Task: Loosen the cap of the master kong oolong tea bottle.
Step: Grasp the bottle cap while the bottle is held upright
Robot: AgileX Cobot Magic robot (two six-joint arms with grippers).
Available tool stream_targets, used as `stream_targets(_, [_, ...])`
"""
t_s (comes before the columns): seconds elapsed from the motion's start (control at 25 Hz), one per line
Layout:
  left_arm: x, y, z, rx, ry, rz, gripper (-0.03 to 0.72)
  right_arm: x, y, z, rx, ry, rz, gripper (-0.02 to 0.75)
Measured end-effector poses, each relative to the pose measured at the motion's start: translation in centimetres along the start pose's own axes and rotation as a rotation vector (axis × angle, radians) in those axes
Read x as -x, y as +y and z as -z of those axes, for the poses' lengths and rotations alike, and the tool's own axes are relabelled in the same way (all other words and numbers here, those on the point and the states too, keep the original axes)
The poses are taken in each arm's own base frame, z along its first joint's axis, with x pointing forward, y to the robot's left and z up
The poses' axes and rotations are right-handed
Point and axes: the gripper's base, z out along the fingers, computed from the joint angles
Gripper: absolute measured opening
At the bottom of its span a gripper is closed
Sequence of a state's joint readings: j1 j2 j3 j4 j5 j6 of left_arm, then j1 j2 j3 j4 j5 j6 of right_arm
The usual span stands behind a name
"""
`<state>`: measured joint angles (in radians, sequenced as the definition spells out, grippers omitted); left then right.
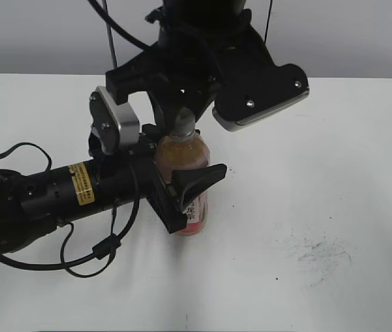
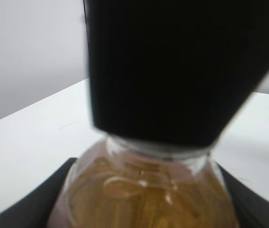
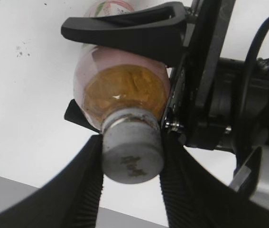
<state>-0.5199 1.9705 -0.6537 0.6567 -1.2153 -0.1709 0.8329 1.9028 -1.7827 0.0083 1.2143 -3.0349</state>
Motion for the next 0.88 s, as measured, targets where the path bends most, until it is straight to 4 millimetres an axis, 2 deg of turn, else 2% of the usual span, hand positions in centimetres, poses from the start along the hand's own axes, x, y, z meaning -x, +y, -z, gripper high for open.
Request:
stream_targets(0.24, [0.0, 0.0, 0.0, -0.001, -0.005, 0.001, 0.445, 0.0, 0.0, 0.3, 0.007, 0.006, -0.039, 0.274])
stream_targets(0.4, [0.0, 0.1, 0.0, 0.011, 0.001, 0.015, 0.445, 0.0, 0.0, 2.0, 0.009, 0.051, -0.046, 0.273])
stream_targets(0.56, [0.0, 0.1, 0.0, 0.011, 0.001, 0.016, 0.445, 0.0, 0.0, 2.2, 0.008, 0.056, -0.082, 0.272])
stream_targets(0.72, [0.0, 0.1, 0.0, 0.012, 0.001, 0.016, 0.445, -0.2, 1.4, 2.3, 0.107, 0.088, -0.32, 0.273])
stream_targets(0.88, [0.0, 0.1, 0.0, 0.012, 0.001, 0.016, 0.445, -0.3, 5.1, 2.4, 0.162, 0.13, -0.699, 0.273])
